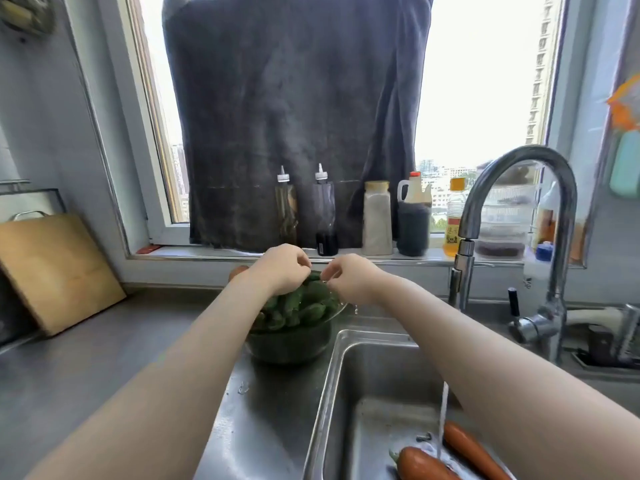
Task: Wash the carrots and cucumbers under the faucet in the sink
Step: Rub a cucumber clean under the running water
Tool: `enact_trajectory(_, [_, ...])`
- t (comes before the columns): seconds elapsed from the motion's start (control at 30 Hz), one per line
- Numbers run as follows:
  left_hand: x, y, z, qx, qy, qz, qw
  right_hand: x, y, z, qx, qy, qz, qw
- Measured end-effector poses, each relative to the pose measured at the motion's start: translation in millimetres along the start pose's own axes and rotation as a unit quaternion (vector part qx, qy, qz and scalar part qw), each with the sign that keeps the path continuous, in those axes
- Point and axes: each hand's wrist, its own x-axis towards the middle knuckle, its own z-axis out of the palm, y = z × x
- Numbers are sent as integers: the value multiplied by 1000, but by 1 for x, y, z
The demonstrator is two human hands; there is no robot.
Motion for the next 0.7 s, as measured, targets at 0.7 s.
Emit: enact_trajectory(0.7, [73, -120, 2, 144, -134, 4, 980, 163, -19, 74, -355, -135, -72, 922])
